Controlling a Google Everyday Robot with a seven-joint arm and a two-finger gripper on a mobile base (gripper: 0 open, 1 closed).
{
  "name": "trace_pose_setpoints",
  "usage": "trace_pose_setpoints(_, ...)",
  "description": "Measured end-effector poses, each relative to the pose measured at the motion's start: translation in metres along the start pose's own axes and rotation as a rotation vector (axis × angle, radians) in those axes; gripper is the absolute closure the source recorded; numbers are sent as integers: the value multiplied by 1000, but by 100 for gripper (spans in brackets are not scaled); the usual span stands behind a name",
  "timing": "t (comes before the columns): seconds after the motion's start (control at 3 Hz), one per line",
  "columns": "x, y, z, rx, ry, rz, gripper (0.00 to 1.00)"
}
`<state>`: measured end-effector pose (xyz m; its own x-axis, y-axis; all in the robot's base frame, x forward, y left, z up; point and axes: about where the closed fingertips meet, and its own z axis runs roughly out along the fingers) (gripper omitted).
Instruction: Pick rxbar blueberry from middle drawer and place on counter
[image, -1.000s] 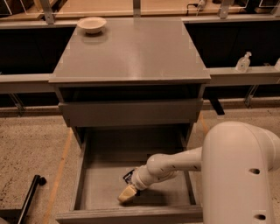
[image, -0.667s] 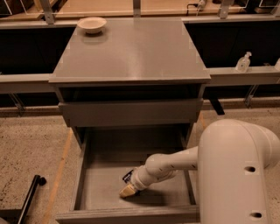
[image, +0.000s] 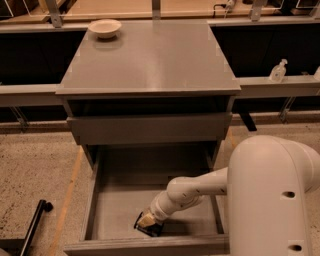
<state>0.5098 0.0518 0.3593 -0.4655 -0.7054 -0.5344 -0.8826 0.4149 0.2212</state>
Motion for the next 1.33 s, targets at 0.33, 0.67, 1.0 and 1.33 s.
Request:
trace_pose_setpoints(0.33,2,-1,1,15,-2,13,100)
trace_pose_setpoints(0.67,-13,-2,-18,47,-58,-15,100)
trace_pose_setpoints(1.0,-40,-2,-56,83,-185,-59,100)
trace_pose_setpoints(1.33,-62,3,-95,108,-301,-102,100)
